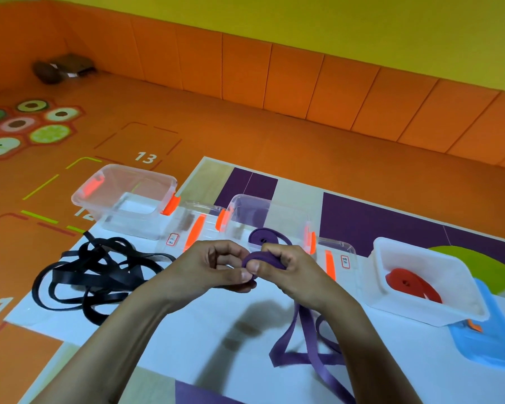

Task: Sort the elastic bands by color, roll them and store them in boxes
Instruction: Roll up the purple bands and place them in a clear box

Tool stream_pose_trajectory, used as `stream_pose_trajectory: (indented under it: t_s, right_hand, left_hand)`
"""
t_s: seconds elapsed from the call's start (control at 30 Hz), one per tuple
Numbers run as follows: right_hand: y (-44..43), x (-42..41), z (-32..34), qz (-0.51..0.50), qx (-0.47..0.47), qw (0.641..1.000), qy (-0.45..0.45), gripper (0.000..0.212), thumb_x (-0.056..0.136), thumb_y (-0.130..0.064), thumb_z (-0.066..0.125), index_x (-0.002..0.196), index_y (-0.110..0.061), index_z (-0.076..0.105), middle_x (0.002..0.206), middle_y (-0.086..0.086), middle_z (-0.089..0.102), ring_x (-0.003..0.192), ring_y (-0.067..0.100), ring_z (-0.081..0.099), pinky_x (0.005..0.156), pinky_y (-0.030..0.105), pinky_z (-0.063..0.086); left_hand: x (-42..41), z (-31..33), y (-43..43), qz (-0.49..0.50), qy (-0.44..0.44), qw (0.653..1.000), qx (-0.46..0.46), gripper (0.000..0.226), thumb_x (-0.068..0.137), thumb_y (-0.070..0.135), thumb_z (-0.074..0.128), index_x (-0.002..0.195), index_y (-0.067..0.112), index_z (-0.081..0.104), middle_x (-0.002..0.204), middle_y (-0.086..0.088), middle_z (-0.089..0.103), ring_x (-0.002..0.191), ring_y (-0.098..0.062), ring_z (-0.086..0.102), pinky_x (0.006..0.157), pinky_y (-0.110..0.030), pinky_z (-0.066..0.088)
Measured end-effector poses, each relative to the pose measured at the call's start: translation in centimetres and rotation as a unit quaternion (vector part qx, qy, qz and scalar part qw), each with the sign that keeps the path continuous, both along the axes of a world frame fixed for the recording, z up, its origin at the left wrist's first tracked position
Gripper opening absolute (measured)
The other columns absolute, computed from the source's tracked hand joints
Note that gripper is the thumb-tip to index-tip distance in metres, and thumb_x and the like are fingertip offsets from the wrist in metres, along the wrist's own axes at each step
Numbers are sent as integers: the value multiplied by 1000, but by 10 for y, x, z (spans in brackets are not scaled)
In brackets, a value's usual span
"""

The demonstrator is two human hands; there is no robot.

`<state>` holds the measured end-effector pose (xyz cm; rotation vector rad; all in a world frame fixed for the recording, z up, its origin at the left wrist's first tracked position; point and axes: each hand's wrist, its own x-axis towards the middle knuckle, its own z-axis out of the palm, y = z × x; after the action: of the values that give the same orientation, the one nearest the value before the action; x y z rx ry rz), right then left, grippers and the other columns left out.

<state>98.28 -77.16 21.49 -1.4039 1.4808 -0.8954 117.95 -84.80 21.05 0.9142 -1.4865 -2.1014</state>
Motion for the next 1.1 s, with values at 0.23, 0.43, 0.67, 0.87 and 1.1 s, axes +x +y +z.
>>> stream_pose_trajectory:
  t_s: [0.23,0.43,0.67,0.87,1.1]
  right_hand:
    - [-13,6,-5,-94,-42,994,-28,26,98,-42,63,122,-35,58,96,-10,70,82,6,65,75,22,50]
    - [-7,20,-14,-104,-114,988,-4,44,103,-33,60,145,-42,50,137,-26,56,132,-1,49,108,18,42]
    - [-4,-1,9,-51,-66,995,-62,32,96,-11,69,128,-18,69,104,-14,73,85,-4,67,75,11,49]
    - [-1,-15,20,17,-37,999,-31,29,78,-11,87,105,-19,81,101,7,77,98,27,72,92,45,56]
    - [3,-14,19,41,-17,999,16,37,83,-10,84,116,-25,77,105,-1,77,95,13,72,85,28,57]
  left_hand:
    - [-29,-7,3,160,107,977,95,22,85,-3,67,103,0,77,107,-21,76,94,-25,75,84,-26,60]
    - [-35,-3,3,229,151,951,142,27,77,1,70,103,-3,74,97,-17,78,84,-21,77,74,-21,60]
    - [-23,-4,2,126,114,973,156,37,78,6,71,113,-4,71,113,-22,74,95,-22,75,82,-22,59]
    - [-6,6,-5,-83,28,987,138,23,82,5,77,104,-1,77,95,-16,75,91,-22,76,80,-22,59]
    - [-12,7,-1,-39,-30,996,72,32,76,13,77,99,-8,74,87,-16,76,84,-22,75,78,-25,60]
